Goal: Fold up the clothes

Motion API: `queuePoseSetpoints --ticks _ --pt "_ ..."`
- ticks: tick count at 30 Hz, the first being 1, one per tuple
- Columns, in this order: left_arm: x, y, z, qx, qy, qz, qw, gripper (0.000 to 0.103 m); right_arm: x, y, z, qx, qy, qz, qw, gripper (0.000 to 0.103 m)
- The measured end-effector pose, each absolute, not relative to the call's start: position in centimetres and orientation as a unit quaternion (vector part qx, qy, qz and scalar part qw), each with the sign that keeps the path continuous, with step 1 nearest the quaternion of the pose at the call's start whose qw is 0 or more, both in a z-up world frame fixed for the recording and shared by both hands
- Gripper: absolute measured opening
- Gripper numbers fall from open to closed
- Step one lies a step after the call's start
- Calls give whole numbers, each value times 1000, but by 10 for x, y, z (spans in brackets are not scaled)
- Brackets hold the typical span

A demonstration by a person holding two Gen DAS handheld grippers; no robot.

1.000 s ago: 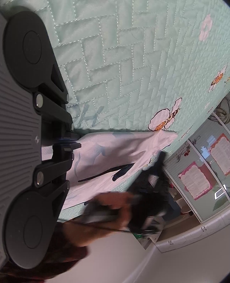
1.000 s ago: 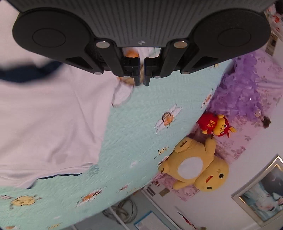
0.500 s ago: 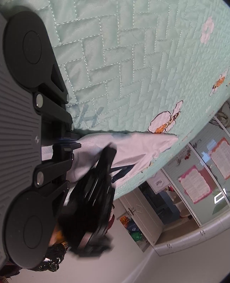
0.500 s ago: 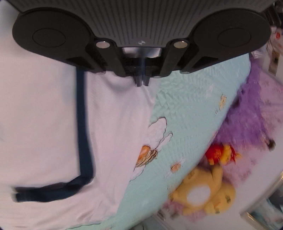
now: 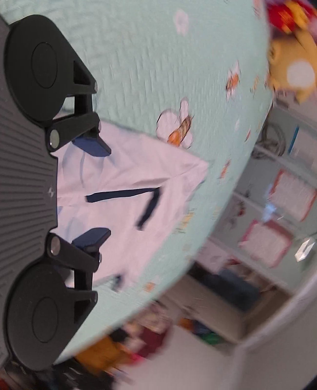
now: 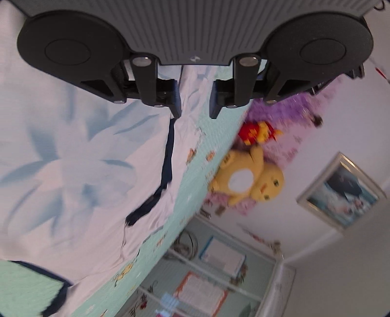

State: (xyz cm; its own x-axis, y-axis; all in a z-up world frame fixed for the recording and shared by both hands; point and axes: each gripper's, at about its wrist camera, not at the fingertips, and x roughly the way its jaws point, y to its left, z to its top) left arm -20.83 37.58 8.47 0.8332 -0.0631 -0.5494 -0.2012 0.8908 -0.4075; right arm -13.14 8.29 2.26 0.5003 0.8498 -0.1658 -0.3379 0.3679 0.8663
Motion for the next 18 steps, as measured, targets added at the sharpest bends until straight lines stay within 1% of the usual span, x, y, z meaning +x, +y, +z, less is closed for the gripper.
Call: queuePoseSetpoints --ticks 1,3,5,6,7,9,10,16,18 --pt "-197 368 71 -221 311 40 923 68 -129 79 22 417 310 390 760 30" --pt "-175 361 36 -214 388 66 894 62 -123 73 20 434 300 397 751 32" --pt "-173 349 30 -160 378 78 908 64 -122 59 18 445 283 396 752 39" --pt "-172 342 32 -135 385 85 909 64 -121 53 17 450 274 394 753 40" --pt "-171 339 35 -133 388 89 908 62 -121 43 15 456 265 390 755 41" --pt "-168 335 42 -141 391 98 904 53 -118 27 14 474 249 376 756 41" --pt "-167 330 50 -142 384 95 907 44 -116 19 13 484 241 369 756 41" --pt "-151 275 98 -101 339 67 933 44 -119 -21 15 518 184 281 787 47" --pt "-138 252 112 -81 331 49 939 46 -125 -29 21 498 164 236 818 47"
